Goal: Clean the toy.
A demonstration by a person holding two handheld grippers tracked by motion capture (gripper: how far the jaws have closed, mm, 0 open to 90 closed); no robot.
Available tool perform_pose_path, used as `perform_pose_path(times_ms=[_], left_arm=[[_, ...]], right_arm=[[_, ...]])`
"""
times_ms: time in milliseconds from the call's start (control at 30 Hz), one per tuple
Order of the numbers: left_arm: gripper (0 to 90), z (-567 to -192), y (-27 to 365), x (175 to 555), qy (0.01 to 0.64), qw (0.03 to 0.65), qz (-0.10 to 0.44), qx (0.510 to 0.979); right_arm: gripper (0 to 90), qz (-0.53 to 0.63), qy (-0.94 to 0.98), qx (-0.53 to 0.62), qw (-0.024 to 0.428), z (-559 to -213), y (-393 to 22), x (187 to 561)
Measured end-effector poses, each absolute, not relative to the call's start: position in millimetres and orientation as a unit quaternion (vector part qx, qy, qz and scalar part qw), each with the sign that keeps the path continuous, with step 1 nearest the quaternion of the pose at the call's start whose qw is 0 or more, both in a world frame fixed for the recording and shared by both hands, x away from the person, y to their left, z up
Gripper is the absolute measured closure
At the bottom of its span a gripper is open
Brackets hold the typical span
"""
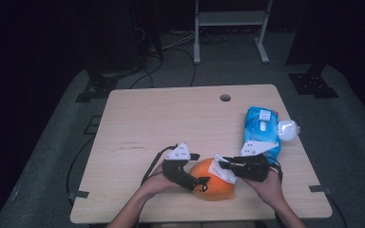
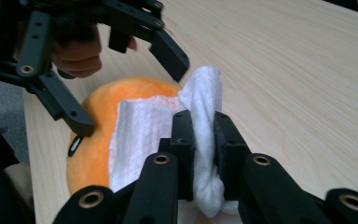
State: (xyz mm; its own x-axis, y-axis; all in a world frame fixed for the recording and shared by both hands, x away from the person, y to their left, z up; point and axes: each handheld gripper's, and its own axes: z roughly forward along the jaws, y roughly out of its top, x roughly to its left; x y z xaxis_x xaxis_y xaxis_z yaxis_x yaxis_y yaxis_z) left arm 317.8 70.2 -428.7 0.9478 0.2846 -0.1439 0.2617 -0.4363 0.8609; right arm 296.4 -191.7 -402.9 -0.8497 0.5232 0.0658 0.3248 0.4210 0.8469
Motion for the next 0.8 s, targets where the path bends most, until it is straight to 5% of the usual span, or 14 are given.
perform_pose_path(times_ms=[133, 267, 333, 567, 800], left_arm=[[14.1, -439, 65, 317, 0.159, 0.493, -0.012, 0.855], [37.0, -433, 70, 316, 0.155, 0.499, -0.007, 0.852], [41.1, -429, 72, 314, 0.142, 0.527, 0.014, 0.838], [42.0, -425, 68, 307, 0.083, 0.553, 0.166, 0.812], [35.3, -438, 76, 319, 0.102, 0.532, 0.121, 0.832]], right_arm=[[79.6, 0.472, 0.841, 0.241, 0.105, -402, -186, 293], [79.5, 0.469, 0.842, 0.242, 0.112, -400, -185, 293], [79.6, 0.47, 0.839, 0.243, 0.125, -394, -184, 291], [79.6, 0.503, 0.813, 0.244, 0.162, -372, -184, 292], [79.6, 0.477, 0.826, 0.271, 0.131, -397, -192, 308]])
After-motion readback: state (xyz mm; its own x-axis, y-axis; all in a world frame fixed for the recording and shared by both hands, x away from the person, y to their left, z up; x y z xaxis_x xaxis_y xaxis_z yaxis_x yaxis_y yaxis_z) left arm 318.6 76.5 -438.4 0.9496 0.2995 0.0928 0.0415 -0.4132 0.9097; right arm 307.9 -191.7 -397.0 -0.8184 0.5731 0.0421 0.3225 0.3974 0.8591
